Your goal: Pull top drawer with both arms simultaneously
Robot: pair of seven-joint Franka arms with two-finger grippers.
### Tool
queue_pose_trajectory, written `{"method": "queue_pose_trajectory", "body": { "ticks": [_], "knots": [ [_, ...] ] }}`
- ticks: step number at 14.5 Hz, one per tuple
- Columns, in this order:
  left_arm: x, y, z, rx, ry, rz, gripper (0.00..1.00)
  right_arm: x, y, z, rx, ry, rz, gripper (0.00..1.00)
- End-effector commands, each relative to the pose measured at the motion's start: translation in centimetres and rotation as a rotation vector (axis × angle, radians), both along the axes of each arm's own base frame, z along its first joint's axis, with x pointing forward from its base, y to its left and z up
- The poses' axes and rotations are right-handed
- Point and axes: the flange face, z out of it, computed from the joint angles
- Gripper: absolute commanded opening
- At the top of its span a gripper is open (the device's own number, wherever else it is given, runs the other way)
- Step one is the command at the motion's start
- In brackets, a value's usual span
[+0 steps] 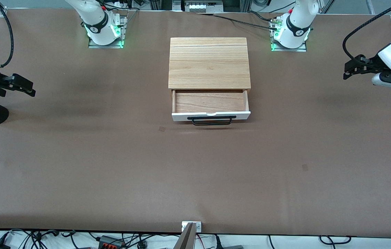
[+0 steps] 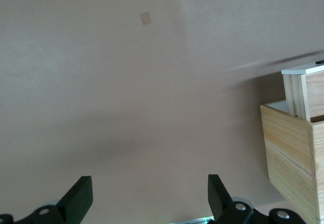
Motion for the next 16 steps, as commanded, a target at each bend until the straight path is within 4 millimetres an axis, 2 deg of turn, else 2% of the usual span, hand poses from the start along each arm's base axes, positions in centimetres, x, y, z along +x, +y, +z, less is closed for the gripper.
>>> {"method": "queue_pose_trajectory", "body": {
  "ticks": [1, 3, 6, 11, 16],
  "knots": [
    [-0.26, 0.39, 0.46, 0.003, -0.009, 0.027, 1.0, -0.39, -0.12, 0.06, -0.013, -0.011, 0.003, 1.0],
    [-0.1, 0.4, 0.47, -0.02, -0.018, 0.037, 1.0, -0.48, -0.12, 0.22, -0.013, -0.013, -0.002, 1.0],
    [-0.24, 0.35, 0.45, -0.036, -0.002, 0.198, 1.0, -0.39, -0.28, 0.19, -0.012, -0.018, -0.008, 1.0],
    [0.55, 0.48, 0.52, -0.04, 0.008, 0.209, 1.0, -0.37, 0.12, 0.07, -0.006, -0.013, -0.008, 1.0],
    [0.33, 0.71, 0.38, -0.04, 0.026, 0.207, 1.0, -0.51, 0.16, 0.19, -0.002, -0.01, -0.008, 1.0]
  ]
}}
